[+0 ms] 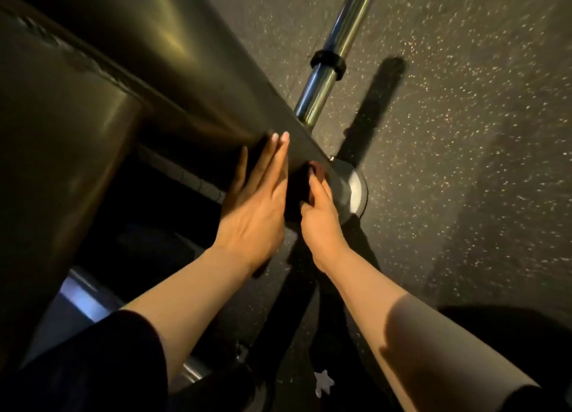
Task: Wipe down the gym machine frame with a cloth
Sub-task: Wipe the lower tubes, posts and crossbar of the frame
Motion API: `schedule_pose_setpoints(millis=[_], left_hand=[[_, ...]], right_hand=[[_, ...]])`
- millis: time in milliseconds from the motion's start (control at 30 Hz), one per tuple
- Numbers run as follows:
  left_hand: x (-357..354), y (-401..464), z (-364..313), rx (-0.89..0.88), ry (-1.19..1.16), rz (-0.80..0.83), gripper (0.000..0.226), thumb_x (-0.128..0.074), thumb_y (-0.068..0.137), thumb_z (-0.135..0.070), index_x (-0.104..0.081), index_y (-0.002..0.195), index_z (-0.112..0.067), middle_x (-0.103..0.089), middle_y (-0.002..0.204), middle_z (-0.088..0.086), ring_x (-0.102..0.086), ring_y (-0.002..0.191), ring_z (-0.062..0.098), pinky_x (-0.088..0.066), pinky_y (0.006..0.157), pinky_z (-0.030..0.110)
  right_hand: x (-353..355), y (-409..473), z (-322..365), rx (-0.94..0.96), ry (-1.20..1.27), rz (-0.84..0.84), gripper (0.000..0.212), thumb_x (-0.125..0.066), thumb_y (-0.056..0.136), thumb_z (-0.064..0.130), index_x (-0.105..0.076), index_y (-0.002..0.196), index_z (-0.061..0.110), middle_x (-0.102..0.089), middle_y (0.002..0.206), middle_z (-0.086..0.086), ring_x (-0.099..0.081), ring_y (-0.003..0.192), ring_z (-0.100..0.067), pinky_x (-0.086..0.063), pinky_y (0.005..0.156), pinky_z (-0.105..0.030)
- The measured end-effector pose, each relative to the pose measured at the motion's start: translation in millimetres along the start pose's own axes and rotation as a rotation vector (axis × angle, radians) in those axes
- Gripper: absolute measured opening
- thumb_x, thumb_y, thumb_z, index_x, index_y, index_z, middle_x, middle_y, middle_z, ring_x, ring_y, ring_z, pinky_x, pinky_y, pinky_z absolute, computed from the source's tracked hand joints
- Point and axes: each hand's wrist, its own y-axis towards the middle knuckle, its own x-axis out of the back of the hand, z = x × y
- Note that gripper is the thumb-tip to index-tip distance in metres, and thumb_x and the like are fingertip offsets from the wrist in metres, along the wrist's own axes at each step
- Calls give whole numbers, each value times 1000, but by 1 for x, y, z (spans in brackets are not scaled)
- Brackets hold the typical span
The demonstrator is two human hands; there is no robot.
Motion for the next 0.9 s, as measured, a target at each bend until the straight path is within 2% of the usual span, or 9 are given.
schedule_pose_setpoints(millis=[100, 200, 333, 367, 467, 500, 633, 767, 900], left_hand=[[-6, -11, 3, 25, -206, -110, 76, -56, 80, -22, -28, 147, 0, -17, 158, 20, -17, 147, 30, -9, 118, 47], [0, -32, 11, 251, -738, -267, 65, -63, 81, -14, -43, 143, -8, -39, 143, 19, -41, 127, 32, -44, 99, 39], [34, -51, 9, 484, -1247, -300, 56, -50, 96, -35, -38, 146, -17, -45, 135, 11, -46, 118, 2, -37, 101, 13], [42, -52, 10, 524, -1330, -306, 55, -54, 94, -36, -40, 144, -18, -48, 130, 7, -47, 113, -4, -39, 98, 13], [65, -46, 16, 814, -1563, -438, 39, -69, 87, -32, -51, 118, -17, -61, 110, 3, -61, 100, 8, -53, 86, 32], [71, -41, 22, 916, -1621, -495, 33, -73, 86, -26, -54, 110, -15, -64, 103, 2, -64, 93, 9, -55, 80, 31], [77, -28, 27, 970, -1558, -560, 19, -71, 82, -7, -66, 100, -12, -69, 95, 3, -66, 89, 13, -55, 82, 35], [89, -26, 22, 826, -1582, -569, 22, -64, 89, -7, -66, 110, -14, -69, 101, -2, -65, 97, 13, -53, 89, 40], [99, -27, 33, 854, -1361, -728, 33, -60, 85, -5, -56, 118, -9, -61, 112, 4, -59, 107, 22, -47, 93, 46]], right_hand=[[-8, -24, 9, 40, 39, 59, 61, -40, 97, -7, -30, 151, 21, -26, 158, 5, -27, 143, -8, -23, 120, -37], [-21, -53, 47, 143, 129, 112, 54, -41, 99, -4, -36, 148, 18, -35, 154, 7, -36, 136, 0, -28, 118, -29], [-28, -79, 82, 235, 157, 123, 48, -39, 101, 0, -42, 145, 18, -44, 148, 5, -43, 133, -1, -34, 114, -25], [-31, -86, 91, 263, 138, 130, 49, -40, 102, 3, -39, 147, 21, -45, 148, 5, -42, 134, -1, -35, 113, -24], [-39, -99, 113, 285, 136, 199, 47, -40, 104, 15, -31, 149, 25, -56, 128, 18, -50, 118, 13, -42, 97, -12], [-41, -98, 119, 289, 139, 203, 43, -39, 105, 16, -35, 147, 23, -58, 120, 21, -53, 112, 15, -43, 92, -11], [-42, -90, 120, 313, 28, 132, 37, -47, 101, 20, -52, 137, 21, -63, 123, 7, -58, 116, -2, -47, 101, -29], [-42, -83, 131, 329, 68, 72, 42, -61, 90, -2, -56, 128, 14, -68, 110, -3, -67, 99, -6, -53, 87, -22], [-53, -71, 166, 680, -127, 10, 38, -57, 82, -10, -61, 111, 13, -62, 103, -8, -61, 89, -4, -47, 78, -14]])
